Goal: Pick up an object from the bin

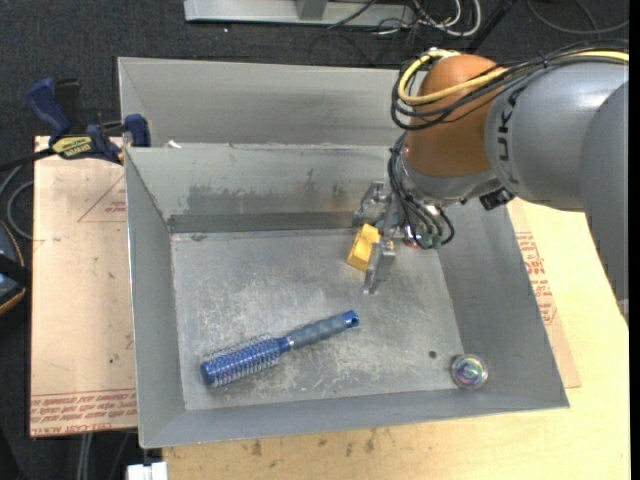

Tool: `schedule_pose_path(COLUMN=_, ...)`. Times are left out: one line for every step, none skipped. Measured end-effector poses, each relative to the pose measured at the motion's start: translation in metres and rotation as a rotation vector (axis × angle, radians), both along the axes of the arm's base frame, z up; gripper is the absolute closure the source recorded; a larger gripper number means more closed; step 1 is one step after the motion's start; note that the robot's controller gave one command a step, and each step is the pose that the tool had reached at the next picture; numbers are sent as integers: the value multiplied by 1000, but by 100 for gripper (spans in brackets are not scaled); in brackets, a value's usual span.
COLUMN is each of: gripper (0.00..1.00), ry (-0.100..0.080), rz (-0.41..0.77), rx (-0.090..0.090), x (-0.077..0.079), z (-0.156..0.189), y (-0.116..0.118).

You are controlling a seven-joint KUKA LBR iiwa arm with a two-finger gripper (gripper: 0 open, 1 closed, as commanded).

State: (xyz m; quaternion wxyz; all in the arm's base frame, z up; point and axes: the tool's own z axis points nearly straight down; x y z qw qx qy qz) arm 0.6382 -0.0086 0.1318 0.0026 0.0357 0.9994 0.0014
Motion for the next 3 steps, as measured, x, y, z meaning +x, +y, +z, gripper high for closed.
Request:
schedule_pose_path(gripper=0, ry=-20, rz=-144, rx=0, x=-5, z=-28, y=-7)
schedule_pose_path(gripper=100, ry=-6, rz=-145, rx=0, x=-8, z=-32, y=-7)
schedule_pose_path(gripper=100, ry=-6, rz=506, rx=-6, x=-2, z=169, y=-26)
